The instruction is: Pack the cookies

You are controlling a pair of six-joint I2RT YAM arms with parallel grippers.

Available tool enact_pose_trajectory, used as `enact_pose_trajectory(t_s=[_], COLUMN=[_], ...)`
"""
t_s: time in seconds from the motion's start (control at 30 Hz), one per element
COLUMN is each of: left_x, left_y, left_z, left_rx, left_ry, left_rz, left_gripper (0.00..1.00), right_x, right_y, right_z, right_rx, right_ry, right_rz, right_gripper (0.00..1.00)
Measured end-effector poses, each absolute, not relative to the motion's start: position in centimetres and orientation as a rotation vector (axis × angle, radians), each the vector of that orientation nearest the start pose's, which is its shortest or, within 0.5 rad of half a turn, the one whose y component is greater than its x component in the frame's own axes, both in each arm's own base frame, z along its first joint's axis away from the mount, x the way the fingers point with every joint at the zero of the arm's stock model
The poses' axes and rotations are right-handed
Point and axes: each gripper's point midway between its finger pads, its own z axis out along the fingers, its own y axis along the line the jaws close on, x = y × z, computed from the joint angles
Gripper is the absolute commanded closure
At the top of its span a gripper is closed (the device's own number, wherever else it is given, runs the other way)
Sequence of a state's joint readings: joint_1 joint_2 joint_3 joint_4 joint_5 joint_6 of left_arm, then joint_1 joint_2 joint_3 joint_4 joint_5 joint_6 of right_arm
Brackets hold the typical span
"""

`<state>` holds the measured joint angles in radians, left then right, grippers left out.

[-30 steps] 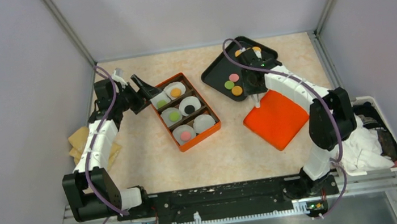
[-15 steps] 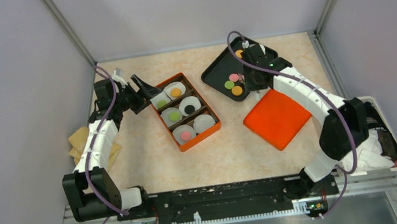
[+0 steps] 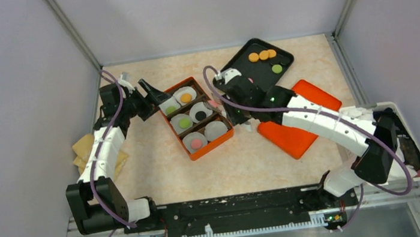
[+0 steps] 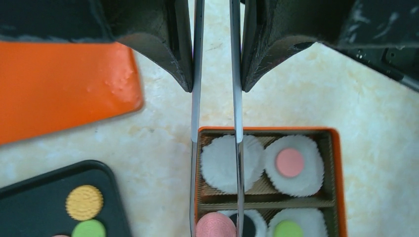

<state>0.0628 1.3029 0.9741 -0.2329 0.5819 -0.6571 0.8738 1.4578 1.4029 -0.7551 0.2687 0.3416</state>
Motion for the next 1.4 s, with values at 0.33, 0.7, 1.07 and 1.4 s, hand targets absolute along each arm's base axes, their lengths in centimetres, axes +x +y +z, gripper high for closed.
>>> enact_pose_trajectory(t_s=[0.33, 0.7, 1.07, 1.4], left_x=[36.5, 36.5, 36.5, 36.5], left_y=[-9.4, -9.4, -9.4, -9.5], left_z=[20.6, 20.6, 20.6, 20.7], left_rx=[-0.433, -0.432, -0.432, -0.429], left_ry=[2.145, 2.145, 2.145, 2.145], left_rz=[-0.956, -0.957, -0.958, -0.962], left_gripper=[0.10, 0.10, 0.10, 0.09], right_x=[23.2, 20.0, 20.0, 20.4], right_y=[29.2, 28.5, 28.5, 28.4], right_z=[19.2, 15.8, 15.7, 16.0], right_rx=[-0.630, -0.687, -0.648, -0.636], right_ry=[2.353, 2.452, 2.457, 2.441], right_rz=[0.296, 0.245, 0.239, 0.229], right_gripper=[1.00, 0.81, 0.59, 0.65])
